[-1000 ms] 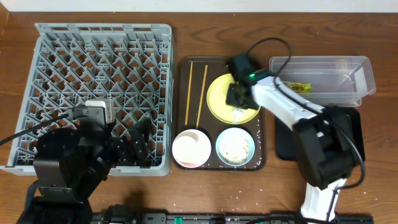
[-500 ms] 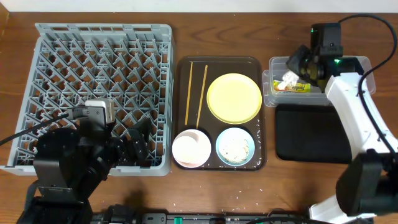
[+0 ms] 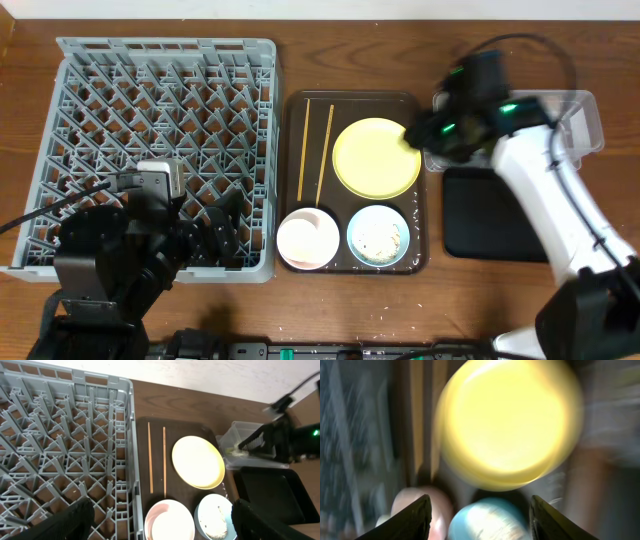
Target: Sort waste into correct bins and load items into the dishwasher
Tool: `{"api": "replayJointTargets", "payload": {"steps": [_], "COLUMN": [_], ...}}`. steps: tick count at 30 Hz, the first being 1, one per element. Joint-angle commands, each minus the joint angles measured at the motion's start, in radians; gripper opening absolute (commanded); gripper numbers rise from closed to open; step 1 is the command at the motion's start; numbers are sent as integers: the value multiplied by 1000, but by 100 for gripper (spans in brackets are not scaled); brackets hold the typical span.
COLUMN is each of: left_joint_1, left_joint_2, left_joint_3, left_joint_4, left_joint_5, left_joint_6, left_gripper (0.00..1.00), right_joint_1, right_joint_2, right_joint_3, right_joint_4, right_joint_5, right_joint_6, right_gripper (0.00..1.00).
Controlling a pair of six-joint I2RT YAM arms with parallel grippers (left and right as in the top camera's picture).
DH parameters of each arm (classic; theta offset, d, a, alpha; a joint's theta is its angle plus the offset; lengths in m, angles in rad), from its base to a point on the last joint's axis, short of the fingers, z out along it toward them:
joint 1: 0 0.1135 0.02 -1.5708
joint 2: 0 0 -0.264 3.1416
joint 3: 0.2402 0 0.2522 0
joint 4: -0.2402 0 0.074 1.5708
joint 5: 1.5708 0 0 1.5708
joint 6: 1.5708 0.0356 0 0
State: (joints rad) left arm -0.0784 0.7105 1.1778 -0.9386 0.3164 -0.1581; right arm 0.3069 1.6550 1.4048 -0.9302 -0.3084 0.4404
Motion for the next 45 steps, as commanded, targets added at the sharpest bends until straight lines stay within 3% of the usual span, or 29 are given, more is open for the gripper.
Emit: {"api": "replayJointTargets", "payload": {"steps": [1, 10, 13, 14, 16, 18, 19, 24, 27, 31, 32, 34, 37, 42, 45], "left_joint_1": [6, 6, 6, 6, 6, 6, 6, 6, 6, 6, 6, 6, 6, 6, 6], "left_joint_2": [-4, -4, -4, -4, -4, -4, -4, -4, -3, 7, 12, 25, 73, 158, 203], "left_joint_3": [13, 13, 13, 13, 13, 13, 13, 13, 13, 13, 13, 13, 13, 13, 13], "left_joint_4": [1, 1, 1, 1, 1, 1, 2, -7, 26, 71, 82, 116, 211, 313, 312], "left_joint_5": [12, 12, 12, 12, 12, 12, 11, 16, 16, 23, 52, 172, 515, 875, 953], "left_joint_6": [0, 0, 0, 0, 0, 0, 0, -1, -4, -121, -138, -145, -159, -163, -162], "left_gripper": [89, 89, 89, 89, 89, 89, 89, 89, 89, 89, 94, 94, 94, 94, 94], "right_joint_1": [184, 554, 599, 606, 611, 610, 607, 573, 500, 331, 290, 205, 95, 119, 164], "right_joint_2": [8, 137, 199, 223, 262, 275, 275, 195, 57, -130, -162, -213, -254, -251, -251], "right_joint_3": [-13, -16, -16, -16, -16, -16, -16, -11, -11, -11, -11, -11, -11, -11, -11], "right_joint_4": [-24, 12, 21, 22, 21, 23, 23, 26, 37, 79, 106, 178, 334, 415, 481], "right_joint_5": [-37, 244, 282, 282, 268, 250, 246, 201, 70, -108, -182, -376, -815, -934, -976], "right_joint_6": [-53, 14, 44, 52, 69, 68, 72, 41, -89, -171, -195, -250, -348, -363, -378], "right_gripper": [59, 58, 54, 48, 24, 6, 1, 1, 1, 1, 1, 1, 1, 1, 1]}}
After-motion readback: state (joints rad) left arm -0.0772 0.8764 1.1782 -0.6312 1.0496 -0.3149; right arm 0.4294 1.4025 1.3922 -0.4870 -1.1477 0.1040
